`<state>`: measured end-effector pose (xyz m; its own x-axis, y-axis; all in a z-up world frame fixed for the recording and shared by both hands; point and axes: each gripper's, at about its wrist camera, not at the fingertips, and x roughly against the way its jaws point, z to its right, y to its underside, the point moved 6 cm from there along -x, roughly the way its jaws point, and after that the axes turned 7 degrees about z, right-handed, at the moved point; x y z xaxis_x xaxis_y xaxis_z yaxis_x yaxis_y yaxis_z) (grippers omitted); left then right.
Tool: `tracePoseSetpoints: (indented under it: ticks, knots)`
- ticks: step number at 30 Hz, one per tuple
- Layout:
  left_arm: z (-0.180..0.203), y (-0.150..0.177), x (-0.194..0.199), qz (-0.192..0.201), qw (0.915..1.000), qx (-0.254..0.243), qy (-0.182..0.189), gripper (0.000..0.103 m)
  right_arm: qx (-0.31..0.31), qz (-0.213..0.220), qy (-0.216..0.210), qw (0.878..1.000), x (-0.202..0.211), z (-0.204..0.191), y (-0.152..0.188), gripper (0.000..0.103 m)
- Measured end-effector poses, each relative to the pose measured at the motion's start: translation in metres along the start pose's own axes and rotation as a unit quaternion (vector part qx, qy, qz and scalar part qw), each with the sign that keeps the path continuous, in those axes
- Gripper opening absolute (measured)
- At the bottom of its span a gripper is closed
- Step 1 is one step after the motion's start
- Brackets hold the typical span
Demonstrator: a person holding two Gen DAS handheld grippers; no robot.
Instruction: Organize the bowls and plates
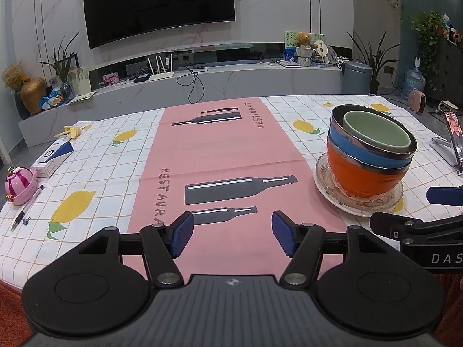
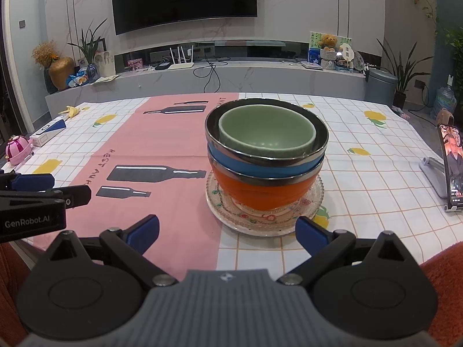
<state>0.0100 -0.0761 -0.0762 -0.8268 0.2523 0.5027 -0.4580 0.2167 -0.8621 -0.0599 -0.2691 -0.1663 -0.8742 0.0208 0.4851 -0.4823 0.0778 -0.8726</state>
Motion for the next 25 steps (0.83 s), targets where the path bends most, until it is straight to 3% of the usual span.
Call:
tracePoseSetpoints:
  ticks: [25]
  knots:
    - [0.0011,-0.0001,0.0000,-0.002,1.0000,0.004,0.003,0.074,0.004,-0.001,-0.001,1.000,-0.0009,-0.0016,0.0011,0.098]
